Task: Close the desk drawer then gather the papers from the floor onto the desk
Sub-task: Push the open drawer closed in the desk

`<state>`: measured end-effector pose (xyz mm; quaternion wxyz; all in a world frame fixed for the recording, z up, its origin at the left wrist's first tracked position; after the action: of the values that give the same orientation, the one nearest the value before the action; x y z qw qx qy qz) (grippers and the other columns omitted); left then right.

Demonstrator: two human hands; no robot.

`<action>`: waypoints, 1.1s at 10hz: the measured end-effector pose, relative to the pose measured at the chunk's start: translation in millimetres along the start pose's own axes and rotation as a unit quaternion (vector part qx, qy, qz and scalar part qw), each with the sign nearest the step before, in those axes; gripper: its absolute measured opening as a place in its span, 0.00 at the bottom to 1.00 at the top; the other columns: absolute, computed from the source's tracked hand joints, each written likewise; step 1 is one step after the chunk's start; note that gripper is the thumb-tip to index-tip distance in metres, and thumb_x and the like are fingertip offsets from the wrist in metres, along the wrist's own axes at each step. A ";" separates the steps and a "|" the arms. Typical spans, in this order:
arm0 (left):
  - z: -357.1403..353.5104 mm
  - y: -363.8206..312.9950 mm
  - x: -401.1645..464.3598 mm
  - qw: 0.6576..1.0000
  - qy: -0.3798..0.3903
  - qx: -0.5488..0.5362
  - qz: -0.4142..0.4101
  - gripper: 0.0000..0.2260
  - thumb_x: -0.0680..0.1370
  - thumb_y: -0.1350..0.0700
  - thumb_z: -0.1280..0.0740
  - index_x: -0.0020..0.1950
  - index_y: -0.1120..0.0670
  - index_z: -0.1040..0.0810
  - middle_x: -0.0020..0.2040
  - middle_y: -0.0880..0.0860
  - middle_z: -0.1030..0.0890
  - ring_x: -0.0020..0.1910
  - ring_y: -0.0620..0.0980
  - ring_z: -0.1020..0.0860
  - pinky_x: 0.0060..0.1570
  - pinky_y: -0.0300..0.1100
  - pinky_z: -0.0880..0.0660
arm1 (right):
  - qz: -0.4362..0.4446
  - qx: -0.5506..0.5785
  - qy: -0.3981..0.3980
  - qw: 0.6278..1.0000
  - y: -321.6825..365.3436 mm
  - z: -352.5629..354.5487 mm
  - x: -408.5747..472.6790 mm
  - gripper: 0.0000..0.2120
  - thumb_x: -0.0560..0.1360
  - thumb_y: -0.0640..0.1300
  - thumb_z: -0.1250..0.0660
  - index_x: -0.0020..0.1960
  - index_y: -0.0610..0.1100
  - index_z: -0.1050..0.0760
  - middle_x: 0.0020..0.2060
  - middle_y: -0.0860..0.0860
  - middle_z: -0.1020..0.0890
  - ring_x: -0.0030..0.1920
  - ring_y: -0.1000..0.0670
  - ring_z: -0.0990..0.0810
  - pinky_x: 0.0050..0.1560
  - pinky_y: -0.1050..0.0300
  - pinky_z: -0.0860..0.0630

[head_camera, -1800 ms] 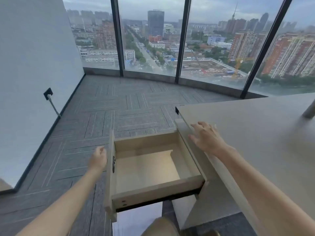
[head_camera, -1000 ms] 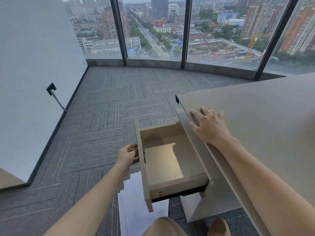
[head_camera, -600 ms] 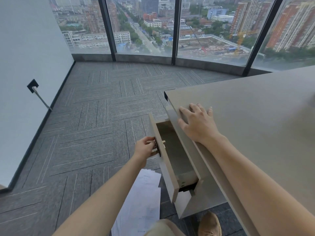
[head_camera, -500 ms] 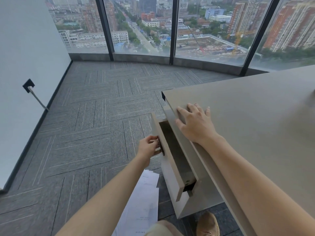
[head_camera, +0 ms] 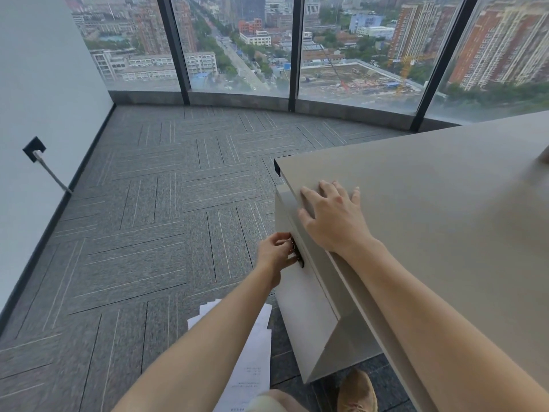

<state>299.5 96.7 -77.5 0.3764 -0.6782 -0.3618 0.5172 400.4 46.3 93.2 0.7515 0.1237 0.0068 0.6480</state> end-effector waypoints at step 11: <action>8.1 -4.8 9.3 0.970 -0.024 0.236 0.061 0.13 0.75 0.53 0.42 0.41 0.59 0.22 0.44 0.57 0.19 0.41 0.55 0.25 0.45 0.46 0.30 | -0.007 0.017 -0.003 1.000 -4.2 0.3 -0.2 0.26 0.78 0.57 0.43 0.74 0.54 0.35 0.77 0.43 0.36 0.78 0.41 0.44 0.76 0.32 0.54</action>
<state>293.1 108.2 -78.8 0.4846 -0.5781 -0.1971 0.6262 404.5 45.5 92.7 0.7541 0.1389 0.0163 0.6417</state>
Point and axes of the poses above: each hand's wrist, its own x-axis towards the middle knuckle, its own z-axis out of the back of the hand, y = z × x, the point moved 7 cm from there along x, towards the middle knuckle
